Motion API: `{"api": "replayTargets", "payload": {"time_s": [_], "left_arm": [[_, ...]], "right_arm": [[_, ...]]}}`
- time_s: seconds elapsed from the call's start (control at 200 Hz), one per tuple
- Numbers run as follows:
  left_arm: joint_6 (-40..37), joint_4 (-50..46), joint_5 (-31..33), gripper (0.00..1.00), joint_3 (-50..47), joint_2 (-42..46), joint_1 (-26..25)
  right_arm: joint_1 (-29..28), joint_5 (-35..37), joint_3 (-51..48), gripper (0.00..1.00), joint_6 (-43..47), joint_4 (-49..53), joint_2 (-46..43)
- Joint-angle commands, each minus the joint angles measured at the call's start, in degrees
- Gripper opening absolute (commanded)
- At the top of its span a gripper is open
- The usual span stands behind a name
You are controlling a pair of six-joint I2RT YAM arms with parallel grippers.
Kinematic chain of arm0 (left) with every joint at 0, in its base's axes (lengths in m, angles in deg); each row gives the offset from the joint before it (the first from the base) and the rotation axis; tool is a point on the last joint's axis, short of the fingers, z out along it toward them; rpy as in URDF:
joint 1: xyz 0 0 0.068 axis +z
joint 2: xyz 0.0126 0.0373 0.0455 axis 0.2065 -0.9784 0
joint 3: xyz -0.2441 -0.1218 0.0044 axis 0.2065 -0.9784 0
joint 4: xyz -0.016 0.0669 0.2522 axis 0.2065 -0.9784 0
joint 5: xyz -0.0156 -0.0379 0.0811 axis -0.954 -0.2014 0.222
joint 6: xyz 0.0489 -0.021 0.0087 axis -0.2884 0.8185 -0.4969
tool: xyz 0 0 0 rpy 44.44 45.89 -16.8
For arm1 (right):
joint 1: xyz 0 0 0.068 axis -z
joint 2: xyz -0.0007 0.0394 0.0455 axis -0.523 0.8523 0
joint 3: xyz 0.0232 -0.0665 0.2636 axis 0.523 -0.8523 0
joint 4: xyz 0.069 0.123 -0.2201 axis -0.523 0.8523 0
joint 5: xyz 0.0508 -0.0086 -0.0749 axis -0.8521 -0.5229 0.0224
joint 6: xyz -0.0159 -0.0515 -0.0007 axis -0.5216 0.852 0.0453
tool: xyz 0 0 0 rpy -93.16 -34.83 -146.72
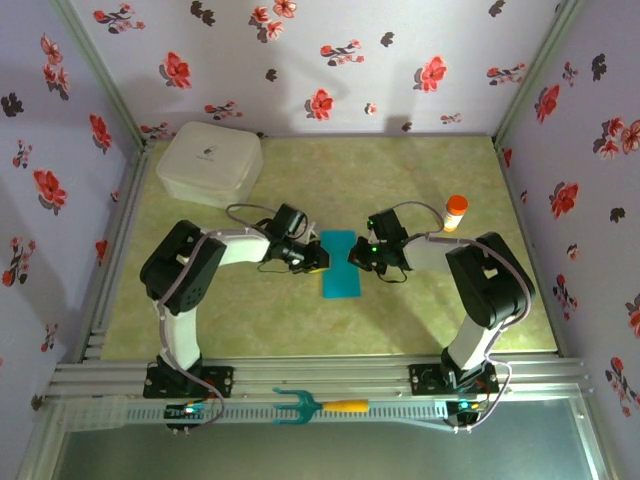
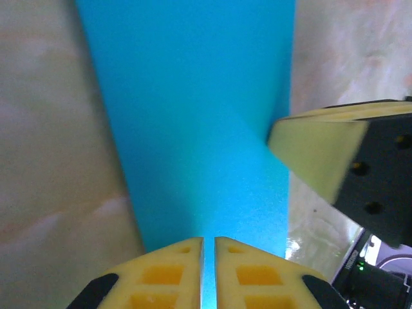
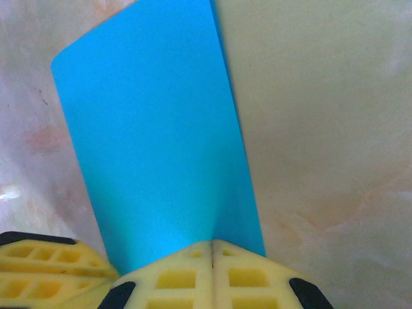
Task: Fold a paper plane with a square sheet of paper (pick it up from the middle)
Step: First fold the square sheet of paper in half at the center of the table.
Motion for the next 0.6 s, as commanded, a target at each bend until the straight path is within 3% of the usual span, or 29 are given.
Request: {"api": "replayTargets", "payload": {"time_s": [0.0,0.34,0.595], "left_arm": [[-0.72,-3.58,0.05,0.13,0.63,-2.3,-0.07],[-0.36,-6.55,1.54,0.13,4.04,1.84,0.53],[-0.12,-8.38,1.38,0.13,9.05,-2.55,1.72]], "right_arm": [[0.41,3.13,-0.73,0.0,1.14,6.88,2.59],[0.41,3.17,-0.47,0.0,1.85,7.57,2.43],[0.41,3.39,-0.58,0.0,1.74,7.56,2.17]]}}
